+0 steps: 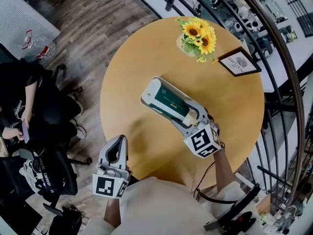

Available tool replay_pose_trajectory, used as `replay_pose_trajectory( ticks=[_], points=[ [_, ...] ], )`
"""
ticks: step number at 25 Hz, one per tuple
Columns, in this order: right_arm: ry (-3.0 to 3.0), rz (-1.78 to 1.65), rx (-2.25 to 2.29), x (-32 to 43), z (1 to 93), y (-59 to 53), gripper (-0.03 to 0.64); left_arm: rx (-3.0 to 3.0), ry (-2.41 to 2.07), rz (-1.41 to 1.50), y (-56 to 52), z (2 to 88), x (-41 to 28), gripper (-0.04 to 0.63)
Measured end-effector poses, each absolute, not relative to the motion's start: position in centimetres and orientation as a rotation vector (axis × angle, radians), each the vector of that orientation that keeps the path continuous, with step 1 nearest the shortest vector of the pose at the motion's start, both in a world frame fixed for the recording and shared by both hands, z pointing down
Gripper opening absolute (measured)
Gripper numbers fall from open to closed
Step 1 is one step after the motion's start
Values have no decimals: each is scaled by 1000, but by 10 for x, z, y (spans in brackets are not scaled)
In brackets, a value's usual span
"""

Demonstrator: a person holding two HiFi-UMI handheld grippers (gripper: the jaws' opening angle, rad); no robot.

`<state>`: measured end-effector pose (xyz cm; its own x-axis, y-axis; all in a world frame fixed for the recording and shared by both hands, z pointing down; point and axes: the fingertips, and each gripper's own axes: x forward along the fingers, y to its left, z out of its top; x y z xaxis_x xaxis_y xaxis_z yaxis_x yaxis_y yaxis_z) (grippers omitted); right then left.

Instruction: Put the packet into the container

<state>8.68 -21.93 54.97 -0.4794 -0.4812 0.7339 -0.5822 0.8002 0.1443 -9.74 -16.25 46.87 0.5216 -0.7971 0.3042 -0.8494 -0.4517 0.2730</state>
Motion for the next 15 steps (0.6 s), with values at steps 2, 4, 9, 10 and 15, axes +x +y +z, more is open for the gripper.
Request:
replay_pose_trajectory(
  ticks=[2,4,9,10,15],
  points=[
    [-2120,189,786,91,547,-221,307,2377,-1351,182,-162,469,-97,5],
    [-2077,200,775,92,546,-222,305,2375,-1349,181,-162,470,-97,5],
    [-2058,203,685,86,559,-213,307,2381,-1346,175,-161,468,-93,5],
    [-2054,192,694,86,560,-214,307,2382,-1347,174,-161,467,-93,5],
    [-2100,170,731,82,554,-221,305,2374,-1362,178,-163,468,-98,5]
  ],
)
